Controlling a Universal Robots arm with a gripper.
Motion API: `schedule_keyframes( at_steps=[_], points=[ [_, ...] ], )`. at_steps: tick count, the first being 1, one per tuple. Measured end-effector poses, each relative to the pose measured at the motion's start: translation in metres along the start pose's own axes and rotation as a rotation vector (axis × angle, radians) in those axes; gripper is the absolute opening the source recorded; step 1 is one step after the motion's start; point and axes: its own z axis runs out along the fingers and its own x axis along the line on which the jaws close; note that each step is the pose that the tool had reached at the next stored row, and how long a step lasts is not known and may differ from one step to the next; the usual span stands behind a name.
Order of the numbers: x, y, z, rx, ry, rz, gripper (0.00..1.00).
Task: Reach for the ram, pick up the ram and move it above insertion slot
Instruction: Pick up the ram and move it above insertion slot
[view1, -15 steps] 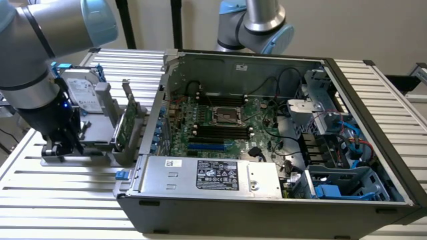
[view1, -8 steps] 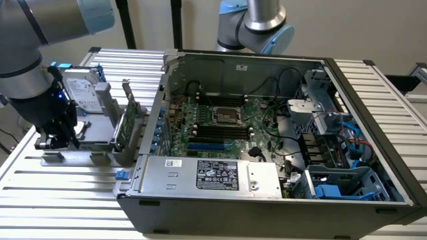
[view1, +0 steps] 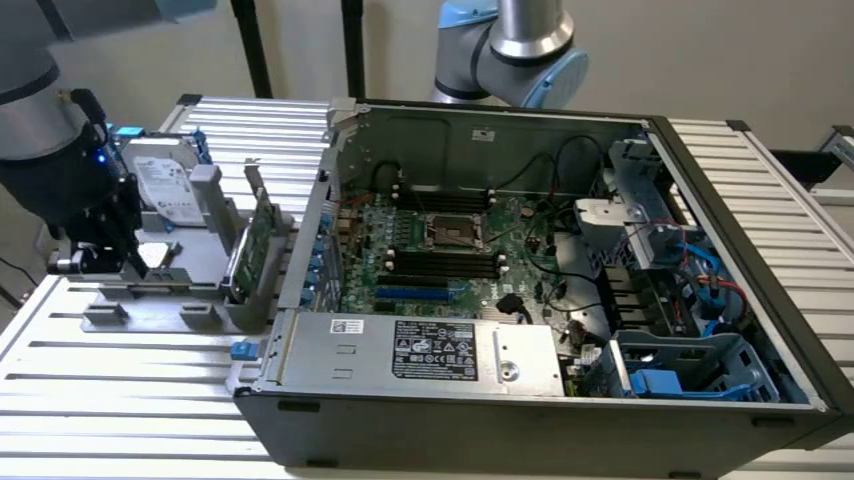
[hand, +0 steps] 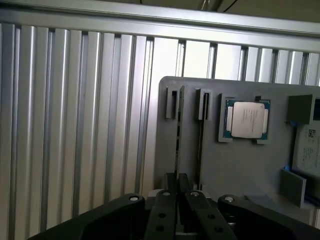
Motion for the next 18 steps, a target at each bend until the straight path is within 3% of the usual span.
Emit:
schedule_keyframes(
  at_steps=[10,18],
  points=[
    [0.001,-0.0315,-0.0462,0.0000,-0.0012,0.000,0.13],
    [0.002,-0.0626,-0.0827,0.0003,-0.0101,-0.002,0.13]
  ],
)
